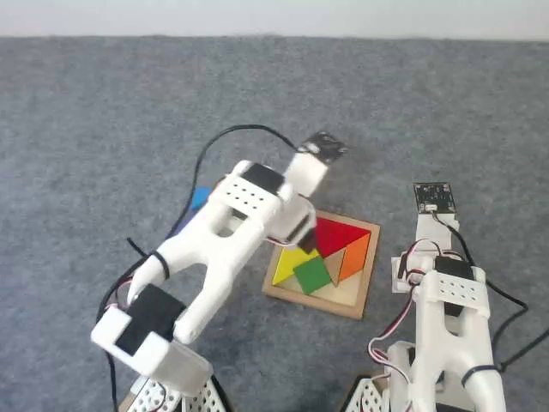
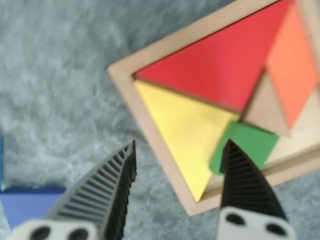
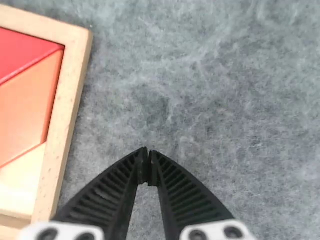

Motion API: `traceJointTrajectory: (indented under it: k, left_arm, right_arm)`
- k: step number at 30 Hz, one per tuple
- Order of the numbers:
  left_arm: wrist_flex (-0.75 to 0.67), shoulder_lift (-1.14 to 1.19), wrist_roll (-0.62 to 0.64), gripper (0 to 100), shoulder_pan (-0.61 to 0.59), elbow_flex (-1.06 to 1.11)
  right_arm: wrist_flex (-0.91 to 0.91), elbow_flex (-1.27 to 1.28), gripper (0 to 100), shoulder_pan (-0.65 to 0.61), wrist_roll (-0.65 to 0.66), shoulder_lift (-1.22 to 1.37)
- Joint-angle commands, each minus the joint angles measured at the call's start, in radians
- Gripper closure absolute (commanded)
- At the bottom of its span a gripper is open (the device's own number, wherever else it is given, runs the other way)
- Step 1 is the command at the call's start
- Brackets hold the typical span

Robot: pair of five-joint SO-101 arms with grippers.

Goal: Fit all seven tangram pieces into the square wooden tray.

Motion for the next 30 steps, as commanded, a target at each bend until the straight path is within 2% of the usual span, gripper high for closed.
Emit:
traceJointTrajectory:
  k: [1, 8, 14, 22, 25, 30]
  left_arm:
    - [-0.054, -0.052, -0.011, 75, 0.015, 0.048]
    - [-0.115, -0.043, 0.009, 75, 0.118, 0.125]
    - [-0.107, -0.069, 0.017, 75, 0.081, 0.108]
    - [-0.064, -0.13, 0.009, 75, -0.08, 0.031]
    - [-0.072, -0.127, -0.015, 75, -0.072, 0.045]
    - [-0.087, -0.127, -0.014, 75, 0.017, 0.111]
  right_arm:
    - [0.015, -0.043, 98.8, -0.007, -0.005, -0.025]
    - [0.015, -0.043, 98.8, -0.007, -0.005, -0.025]
    - [0.015, -0.043, 98.8, -0.007, -0.005, -0.025]
    - [0.013, -0.043, 98.8, -0.007, -0.005, -0.025]
    - [0.012, -0.043, 98.8, -0.007, -0.005, -0.025]
    - [0.012, -0.043, 98.8, -0.007, -0.005, -0.025]
